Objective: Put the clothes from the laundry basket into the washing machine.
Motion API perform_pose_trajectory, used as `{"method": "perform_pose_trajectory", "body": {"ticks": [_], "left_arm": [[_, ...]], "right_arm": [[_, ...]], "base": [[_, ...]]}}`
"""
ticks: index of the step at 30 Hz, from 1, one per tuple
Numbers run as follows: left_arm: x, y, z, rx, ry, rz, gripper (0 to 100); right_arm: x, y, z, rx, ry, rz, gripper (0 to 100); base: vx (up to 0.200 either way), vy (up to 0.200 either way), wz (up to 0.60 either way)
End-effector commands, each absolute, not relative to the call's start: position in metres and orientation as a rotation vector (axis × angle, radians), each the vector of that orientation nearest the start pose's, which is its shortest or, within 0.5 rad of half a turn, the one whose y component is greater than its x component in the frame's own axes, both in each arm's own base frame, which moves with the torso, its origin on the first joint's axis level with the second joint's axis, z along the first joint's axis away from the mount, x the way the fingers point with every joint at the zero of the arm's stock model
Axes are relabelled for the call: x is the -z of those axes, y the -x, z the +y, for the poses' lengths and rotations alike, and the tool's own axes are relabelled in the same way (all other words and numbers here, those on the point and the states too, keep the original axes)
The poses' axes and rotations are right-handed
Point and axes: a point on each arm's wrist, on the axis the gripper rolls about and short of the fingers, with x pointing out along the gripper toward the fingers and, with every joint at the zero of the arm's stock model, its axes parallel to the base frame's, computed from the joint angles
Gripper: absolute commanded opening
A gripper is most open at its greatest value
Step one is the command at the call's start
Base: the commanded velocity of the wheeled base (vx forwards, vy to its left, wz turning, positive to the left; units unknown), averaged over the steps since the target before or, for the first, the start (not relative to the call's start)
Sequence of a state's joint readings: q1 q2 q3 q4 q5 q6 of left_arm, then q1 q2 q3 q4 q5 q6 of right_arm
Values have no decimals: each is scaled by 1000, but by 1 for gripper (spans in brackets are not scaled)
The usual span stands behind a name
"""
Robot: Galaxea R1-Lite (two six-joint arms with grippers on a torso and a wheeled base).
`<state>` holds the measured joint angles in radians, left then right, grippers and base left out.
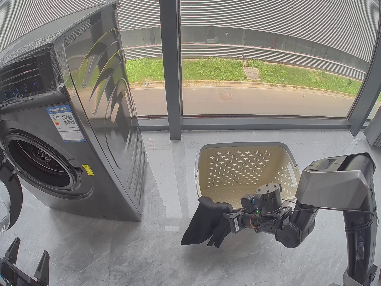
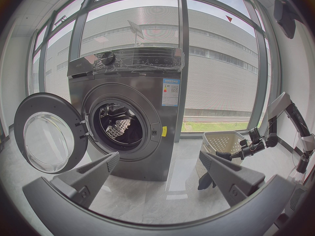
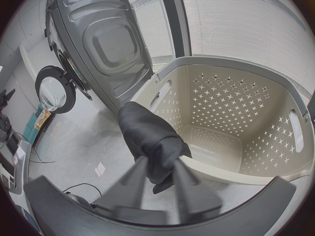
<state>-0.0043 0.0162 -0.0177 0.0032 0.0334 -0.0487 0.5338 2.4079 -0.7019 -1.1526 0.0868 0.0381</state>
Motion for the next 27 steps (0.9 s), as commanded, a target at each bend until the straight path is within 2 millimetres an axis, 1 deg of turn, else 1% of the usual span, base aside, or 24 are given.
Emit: {"method": "perform_pose_trajectory", "body": {"ticks": [1, 5, 10, 13, 16, 19, 25, 26, 27], "left_arm": [[-76, 23, 1, -31, 49, 1, 100], [-76, 23, 1, -29, 49, 1, 100], [-76, 23, 1, -31, 49, 1, 100], [-76, 23, 1, -31, 49, 1, 100], [-76, 23, 1, -31, 49, 1, 100], [-76, 23, 1, -31, 49, 1, 100], [-76, 23, 1, -31, 49, 1, 100], [-76, 23, 1, -31, 49, 1, 100], [-76, 23, 1, -31, 49, 1, 100]], "right_arm": [[33, -309, 185, -593, 87, 554, 0], [29, -306, 183, -595, 86, 551, 0], [13, -296, 178, -598, 83, 539, 0], [3, -289, 171, -588, 80, 534, 0], [2, -287, 167, -574, 79, 539, 0], [4, -290, 163, -558, 75, 544, 0], [11, -294, 165, -556, 77, 553, 0], [13, -296, 166, -555, 74, 554, 100], [14, -295, 166, -555, 75, 558, 100]], "base": [[0, 0, 0], [0, 0, 0], [0, 0, 0], [0, 0, 0], [0, 0, 0], [0, 0, 0], [0, 0, 0], [0, 0, 0], [0, 0, 0]]}}
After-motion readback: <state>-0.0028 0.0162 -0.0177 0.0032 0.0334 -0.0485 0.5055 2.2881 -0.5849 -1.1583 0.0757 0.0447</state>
